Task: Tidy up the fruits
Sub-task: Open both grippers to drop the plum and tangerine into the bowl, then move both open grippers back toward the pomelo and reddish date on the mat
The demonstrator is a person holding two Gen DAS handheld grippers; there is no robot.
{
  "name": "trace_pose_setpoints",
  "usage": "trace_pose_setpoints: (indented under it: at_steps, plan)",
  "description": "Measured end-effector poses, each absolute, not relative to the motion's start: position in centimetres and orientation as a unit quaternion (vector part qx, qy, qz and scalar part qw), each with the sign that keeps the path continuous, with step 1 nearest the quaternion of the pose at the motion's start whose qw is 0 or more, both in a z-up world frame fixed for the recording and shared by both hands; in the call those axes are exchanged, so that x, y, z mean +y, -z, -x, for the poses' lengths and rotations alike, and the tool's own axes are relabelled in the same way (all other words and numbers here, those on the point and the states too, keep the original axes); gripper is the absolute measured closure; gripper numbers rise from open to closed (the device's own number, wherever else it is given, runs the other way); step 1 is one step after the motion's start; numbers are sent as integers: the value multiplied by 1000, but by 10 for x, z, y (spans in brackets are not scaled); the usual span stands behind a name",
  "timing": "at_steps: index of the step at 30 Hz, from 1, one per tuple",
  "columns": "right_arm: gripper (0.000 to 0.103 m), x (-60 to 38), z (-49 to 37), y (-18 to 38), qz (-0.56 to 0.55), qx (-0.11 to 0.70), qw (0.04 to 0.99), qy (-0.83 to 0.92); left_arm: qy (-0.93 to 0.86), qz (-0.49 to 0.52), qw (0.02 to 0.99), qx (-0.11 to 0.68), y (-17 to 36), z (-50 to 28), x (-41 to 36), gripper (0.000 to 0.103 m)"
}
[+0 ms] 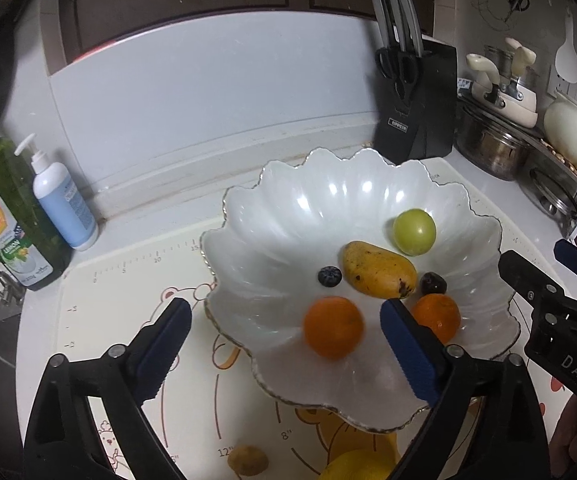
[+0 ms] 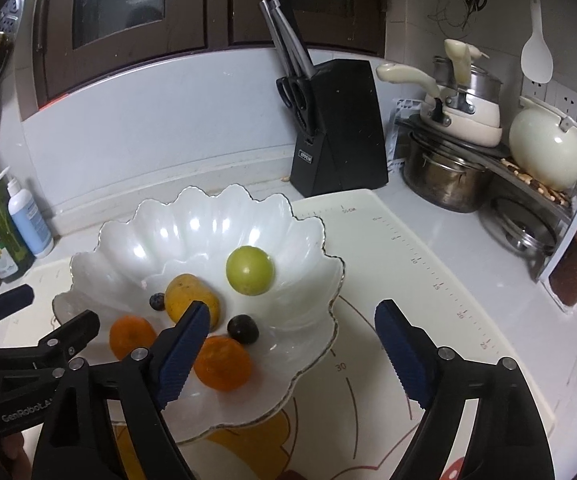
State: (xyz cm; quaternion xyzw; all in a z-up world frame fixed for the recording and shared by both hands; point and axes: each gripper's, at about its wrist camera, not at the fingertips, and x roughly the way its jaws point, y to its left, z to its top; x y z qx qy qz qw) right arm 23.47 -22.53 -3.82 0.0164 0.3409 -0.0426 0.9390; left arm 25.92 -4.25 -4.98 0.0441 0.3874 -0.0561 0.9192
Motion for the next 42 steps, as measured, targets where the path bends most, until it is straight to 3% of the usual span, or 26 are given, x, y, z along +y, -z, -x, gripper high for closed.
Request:
trace_pose_setpoints:
  at_steps: [11,42]
  plan:
    - [17,-221,-209,19,-17,326,944,42,46,-39,928,367,26,-233,-33,0]
    - [15,-198,-135,-21,-20,291,956,41,41,-17,943,329,-16,-154,-4,0]
